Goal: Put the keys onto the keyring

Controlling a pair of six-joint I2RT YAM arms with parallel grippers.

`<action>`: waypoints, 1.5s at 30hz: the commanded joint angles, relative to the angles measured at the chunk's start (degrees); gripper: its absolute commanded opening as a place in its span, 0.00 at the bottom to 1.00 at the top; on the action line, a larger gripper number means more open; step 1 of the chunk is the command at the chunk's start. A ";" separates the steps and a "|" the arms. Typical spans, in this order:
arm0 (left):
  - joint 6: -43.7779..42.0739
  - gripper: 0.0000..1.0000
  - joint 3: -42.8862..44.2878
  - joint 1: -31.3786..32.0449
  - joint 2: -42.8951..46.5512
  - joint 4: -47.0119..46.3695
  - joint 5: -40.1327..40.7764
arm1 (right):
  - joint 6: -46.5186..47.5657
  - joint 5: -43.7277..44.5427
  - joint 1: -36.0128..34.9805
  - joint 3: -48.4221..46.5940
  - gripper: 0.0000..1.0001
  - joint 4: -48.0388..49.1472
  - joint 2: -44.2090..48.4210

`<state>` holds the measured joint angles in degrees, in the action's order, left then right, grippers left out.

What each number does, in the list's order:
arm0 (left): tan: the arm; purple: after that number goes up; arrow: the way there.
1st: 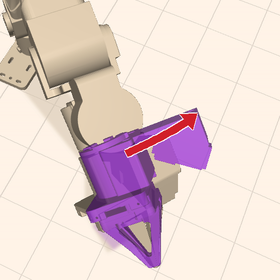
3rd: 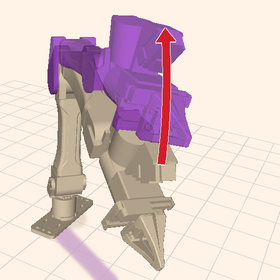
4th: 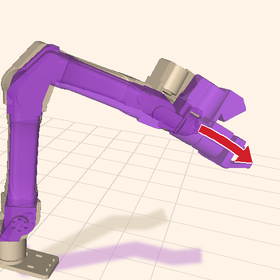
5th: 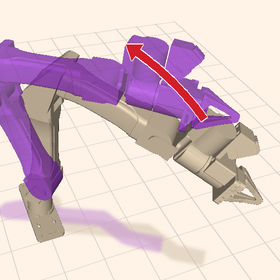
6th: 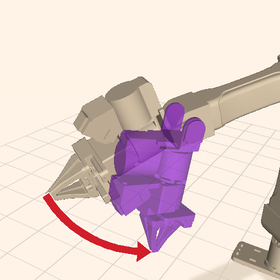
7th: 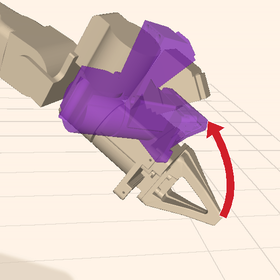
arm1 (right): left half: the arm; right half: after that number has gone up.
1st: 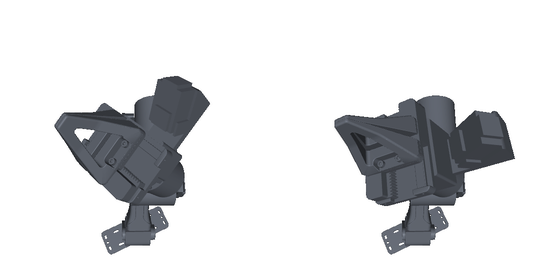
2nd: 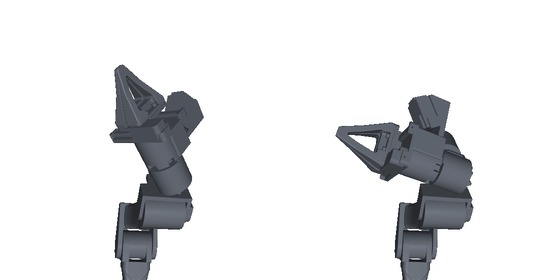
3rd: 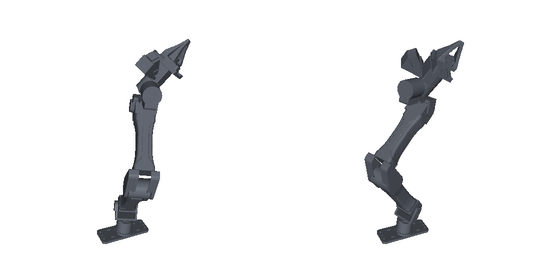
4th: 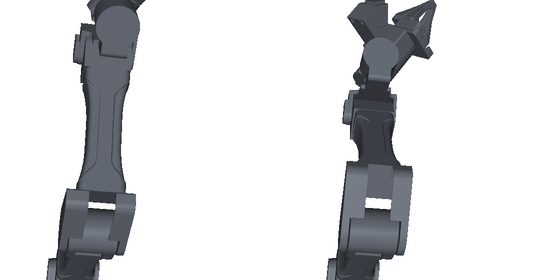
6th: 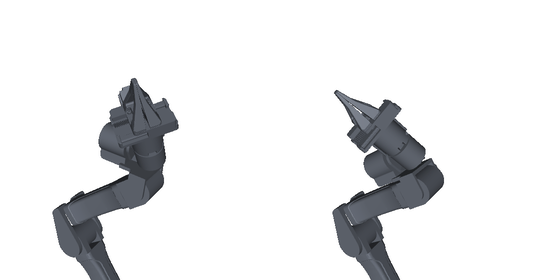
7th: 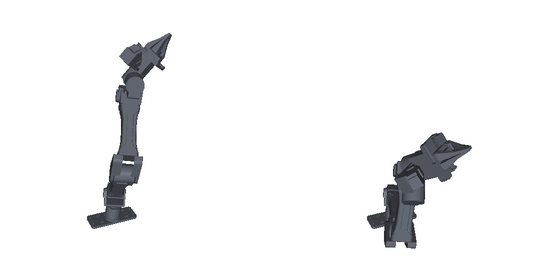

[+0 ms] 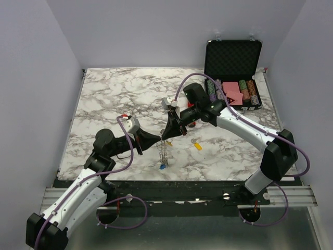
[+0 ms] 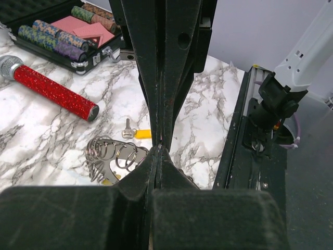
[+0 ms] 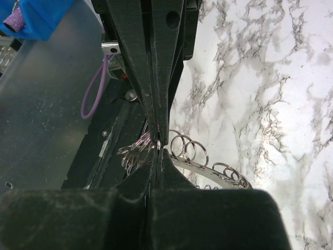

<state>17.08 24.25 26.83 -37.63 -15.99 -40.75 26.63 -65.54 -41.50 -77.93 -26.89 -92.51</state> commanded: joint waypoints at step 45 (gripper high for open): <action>-8.65 0.84 1.50 0.24 2.31 9.22 4.72 | 21.26 8.50 -0.25 -8.29 0.00 -23.11 -4.25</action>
<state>10.59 23.05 27.07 -31.79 -8.82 -30.24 42.59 -57.43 -41.52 -83.22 -43.59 -95.31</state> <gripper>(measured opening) 0.866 0.008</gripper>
